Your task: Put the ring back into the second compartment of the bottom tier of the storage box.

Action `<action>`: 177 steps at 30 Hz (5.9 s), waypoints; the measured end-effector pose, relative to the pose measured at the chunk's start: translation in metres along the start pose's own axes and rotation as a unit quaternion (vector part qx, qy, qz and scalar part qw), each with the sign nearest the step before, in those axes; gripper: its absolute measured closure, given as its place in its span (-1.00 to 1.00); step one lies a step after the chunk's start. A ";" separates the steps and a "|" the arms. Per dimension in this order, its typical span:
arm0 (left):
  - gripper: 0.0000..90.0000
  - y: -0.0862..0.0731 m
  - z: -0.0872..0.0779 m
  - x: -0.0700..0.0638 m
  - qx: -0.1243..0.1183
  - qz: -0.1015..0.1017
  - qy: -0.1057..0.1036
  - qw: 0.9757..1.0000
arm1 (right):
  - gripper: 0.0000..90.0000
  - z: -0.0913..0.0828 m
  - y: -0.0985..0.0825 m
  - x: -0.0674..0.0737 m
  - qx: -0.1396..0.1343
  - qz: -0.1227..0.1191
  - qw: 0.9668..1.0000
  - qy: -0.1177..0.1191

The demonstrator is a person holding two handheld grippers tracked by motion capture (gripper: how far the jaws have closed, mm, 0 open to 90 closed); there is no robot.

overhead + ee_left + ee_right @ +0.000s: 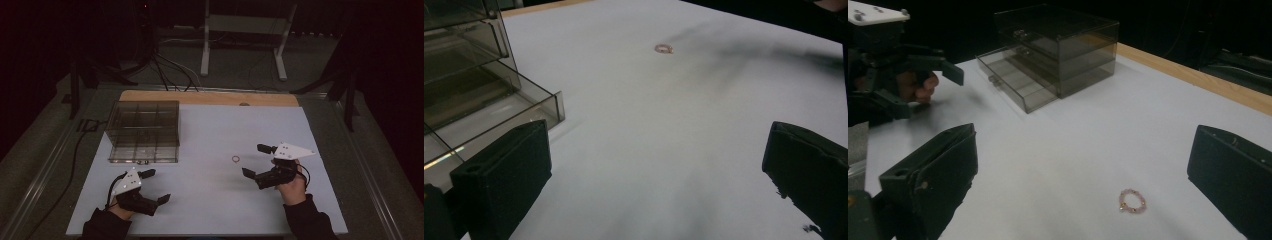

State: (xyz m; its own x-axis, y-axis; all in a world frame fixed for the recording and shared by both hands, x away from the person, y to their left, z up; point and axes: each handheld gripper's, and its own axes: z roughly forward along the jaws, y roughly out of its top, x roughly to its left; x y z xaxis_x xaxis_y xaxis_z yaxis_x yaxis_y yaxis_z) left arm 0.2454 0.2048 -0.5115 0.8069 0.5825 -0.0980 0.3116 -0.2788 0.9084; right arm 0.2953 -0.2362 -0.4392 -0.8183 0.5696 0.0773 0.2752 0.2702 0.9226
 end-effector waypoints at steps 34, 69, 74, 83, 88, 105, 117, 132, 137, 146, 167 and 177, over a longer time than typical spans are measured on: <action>-0.99 0.000 0.000 0.000 -0.001 0.000 0.001 1.000 | -0.95 0.029 -0.009 -0.046 0.040 0.049 0.997 -0.051; -0.99 -0.001 0.000 0.002 0.000 -0.002 0.002 1.000 | -0.60 0.086 -0.031 -0.053 0.141 0.076 0.983 -0.094; -0.99 -0.001 0.000 0.002 0.000 -0.002 0.001 1.000 | -0.32 0.088 -0.033 -0.054 0.151 0.081 0.980 -0.098; -0.99 -0.001 0.000 0.001 0.000 -0.002 0.000 1.000 | 0.20 0.091 -0.037 -0.056 0.171 0.098 0.974 -0.108; -0.99 0.000 0.000 0.001 0.001 -0.001 0.000 1.000 | 0.40 0.094 -0.039 -0.055 0.182 0.094 0.973 -0.104; -0.99 0.000 0.000 0.002 0.001 -0.001 -0.001 1.000 | 0.92 0.104 -0.040 -0.048 0.219 0.065 0.965 -0.131; -0.99 -0.001 0.000 0.001 0.001 -0.001 -0.001 1.000 | 0.96 0.101 -0.038 -0.049 0.208 0.076 0.966 -0.132; -0.99 0.000 0.000 0.001 0.002 0.003 -0.001 1.000 | 0.96 0.096 -0.028 -0.048 0.195 0.080 0.969 -0.125; -0.99 0.000 0.001 0.000 0.005 0.007 -0.001 1.000 | 0.97 0.096 -0.024 -0.048 0.192 0.081 0.971 -0.121; -0.99 -0.001 0.000 0.002 0.002 0.000 -0.001 1.000 | 0.97 0.100 -0.016 -0.044 0.191 0.080 0.972 -0.110; -0.99 -0.001 0.000 0.002 0.002 0.003 0.000 1.000 | 0.96 0.118 0.003 -0.030 0.193 0.072 0.975 -0.078; -0.99 -0.001 0.001 0.001 0.004 0.003 -0.002 1.000 | 0.96 0.130 0.015 -0.020 0.189 0.063 0.978 -0.063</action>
State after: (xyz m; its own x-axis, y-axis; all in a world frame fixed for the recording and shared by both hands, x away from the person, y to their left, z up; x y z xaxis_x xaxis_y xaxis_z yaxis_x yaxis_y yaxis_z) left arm 0.2465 0.2055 -0.5127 0.8114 0.5769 -0.0942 0.3106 -0.2890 0.9055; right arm 0.3813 -0.1426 -0.4758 -0.7035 0.7019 0.1115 0.5565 0.4465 0.7007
